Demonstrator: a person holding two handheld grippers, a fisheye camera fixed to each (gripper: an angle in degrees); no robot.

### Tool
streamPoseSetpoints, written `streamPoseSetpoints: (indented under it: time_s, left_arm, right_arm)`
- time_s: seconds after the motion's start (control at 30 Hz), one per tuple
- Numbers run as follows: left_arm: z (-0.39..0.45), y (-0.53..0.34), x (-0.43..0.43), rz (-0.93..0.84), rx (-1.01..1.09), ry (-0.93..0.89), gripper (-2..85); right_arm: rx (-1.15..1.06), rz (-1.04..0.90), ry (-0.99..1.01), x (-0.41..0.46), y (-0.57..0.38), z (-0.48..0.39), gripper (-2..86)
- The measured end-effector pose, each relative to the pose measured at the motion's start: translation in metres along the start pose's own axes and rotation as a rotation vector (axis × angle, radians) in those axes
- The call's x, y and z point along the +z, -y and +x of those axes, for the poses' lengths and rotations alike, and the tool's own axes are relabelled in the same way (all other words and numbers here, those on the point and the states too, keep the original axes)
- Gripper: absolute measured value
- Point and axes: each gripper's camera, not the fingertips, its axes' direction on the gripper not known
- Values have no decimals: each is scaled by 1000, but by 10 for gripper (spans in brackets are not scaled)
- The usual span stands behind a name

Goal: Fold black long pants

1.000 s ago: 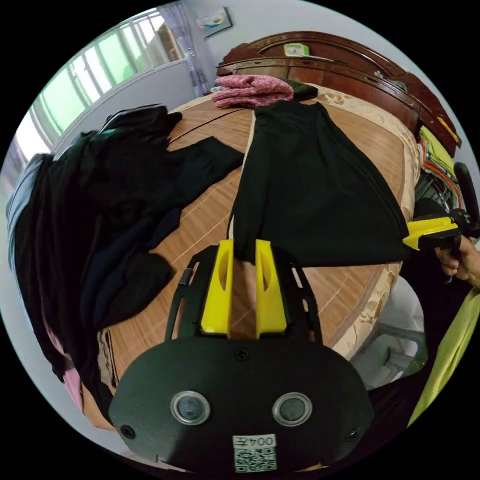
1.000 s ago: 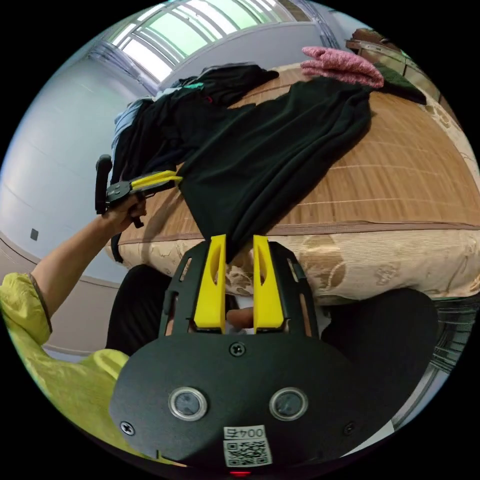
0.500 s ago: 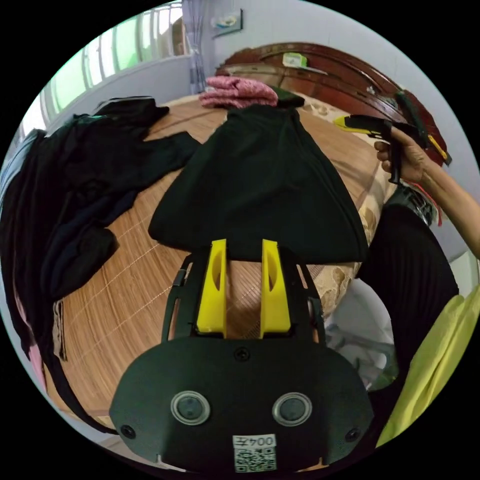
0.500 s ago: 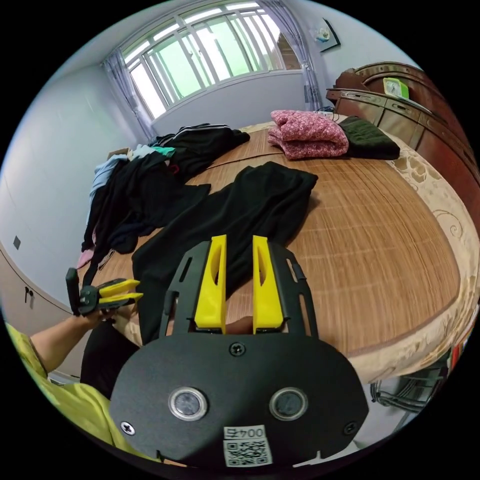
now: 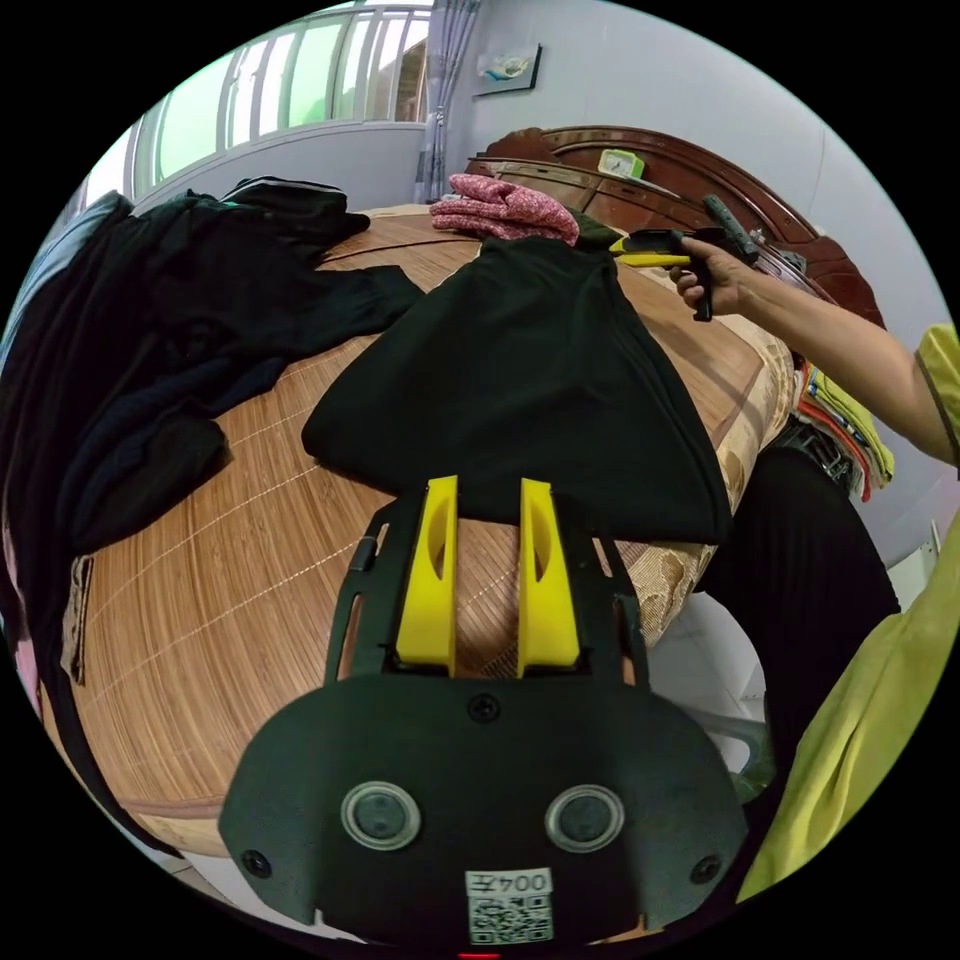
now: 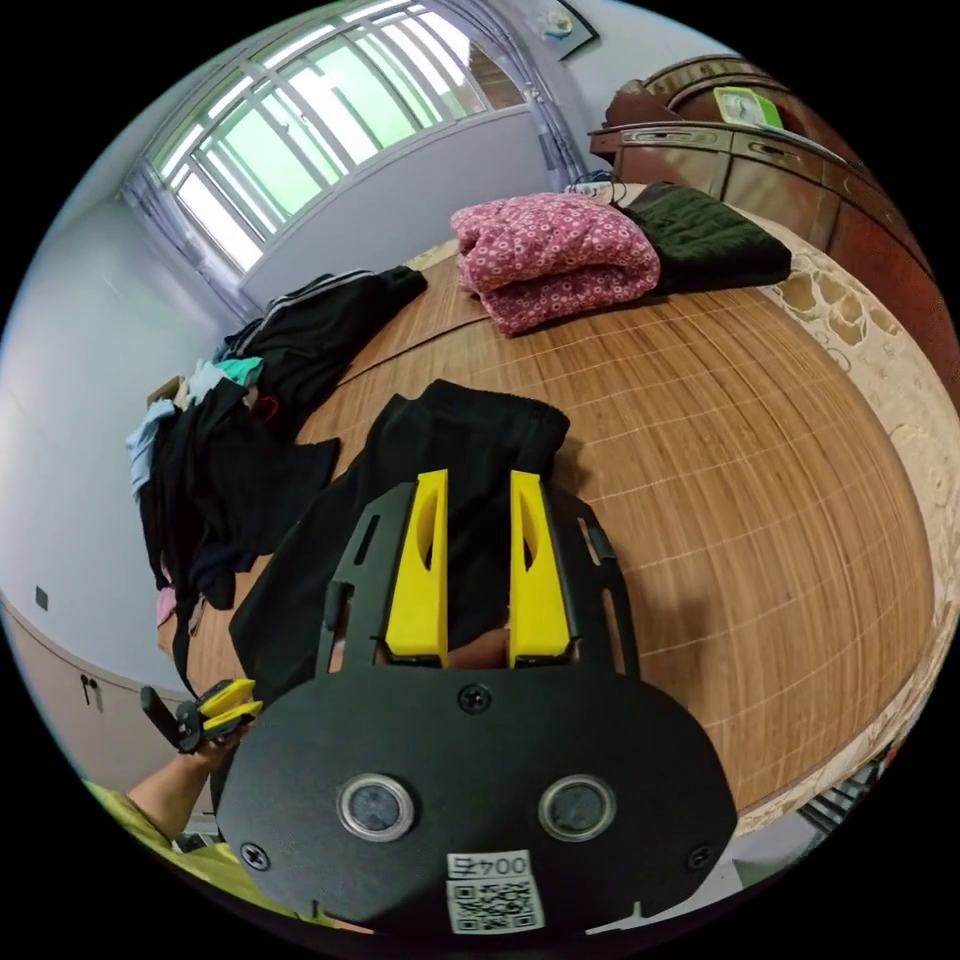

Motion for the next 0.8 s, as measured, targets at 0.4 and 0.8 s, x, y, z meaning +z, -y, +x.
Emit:
streamPoseSetpoints:
  time_s: [0.4, 0.8]
  left_arm:
    - [1, -7, 6, 22, -70, -73, 75]
    - [19, -7, 10, 25, -97, -81, 69]
  right_arm:
    - [-136, -53, -320, -4, 73, -27, 25]
    - [-126, -8, 114, -38, 30, 12, 43]
